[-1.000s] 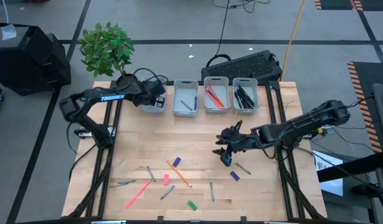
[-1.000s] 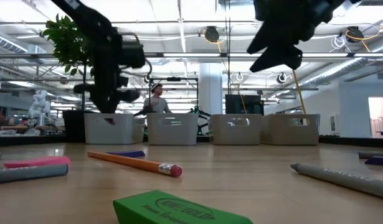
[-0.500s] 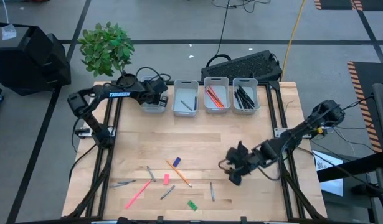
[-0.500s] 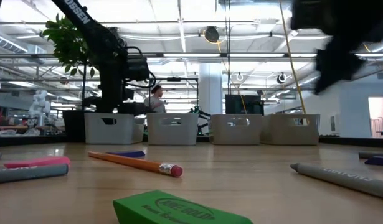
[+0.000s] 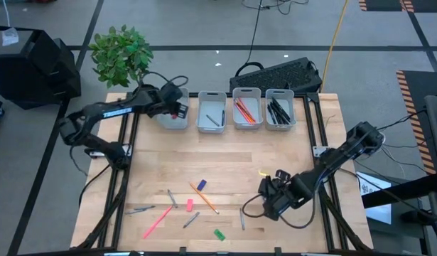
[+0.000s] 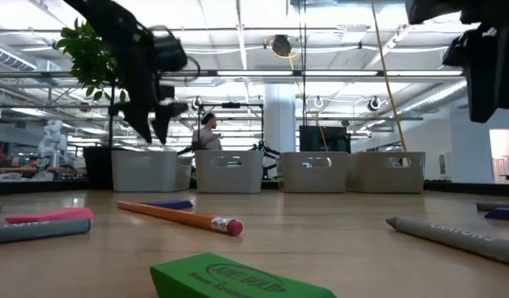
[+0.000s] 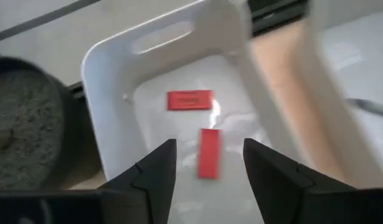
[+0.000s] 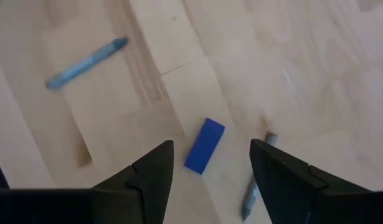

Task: Sort crayons/erasers/pens/pencils in bins
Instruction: Put the blue eraser into the top left gray bin

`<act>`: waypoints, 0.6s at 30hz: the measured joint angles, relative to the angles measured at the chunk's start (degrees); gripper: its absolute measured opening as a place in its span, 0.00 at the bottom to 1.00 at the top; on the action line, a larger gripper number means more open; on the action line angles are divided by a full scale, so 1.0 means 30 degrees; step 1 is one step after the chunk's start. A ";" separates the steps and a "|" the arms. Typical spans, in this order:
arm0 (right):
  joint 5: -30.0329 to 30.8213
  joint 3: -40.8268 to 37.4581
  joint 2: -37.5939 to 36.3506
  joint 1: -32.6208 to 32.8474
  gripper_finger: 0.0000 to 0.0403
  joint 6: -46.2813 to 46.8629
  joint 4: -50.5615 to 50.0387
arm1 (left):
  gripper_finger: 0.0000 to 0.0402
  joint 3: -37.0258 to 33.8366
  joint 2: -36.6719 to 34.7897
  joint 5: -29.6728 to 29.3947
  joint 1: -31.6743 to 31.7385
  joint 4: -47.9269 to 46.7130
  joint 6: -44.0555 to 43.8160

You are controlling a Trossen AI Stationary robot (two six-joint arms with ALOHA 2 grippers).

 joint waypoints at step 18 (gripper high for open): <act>0.0952 0.1876 0.3115 0.0243 0.50 0.8970 -0.0506 | 0.43 0.0015 -0.5403 0.1628 -0.8482 0.1483 0.0815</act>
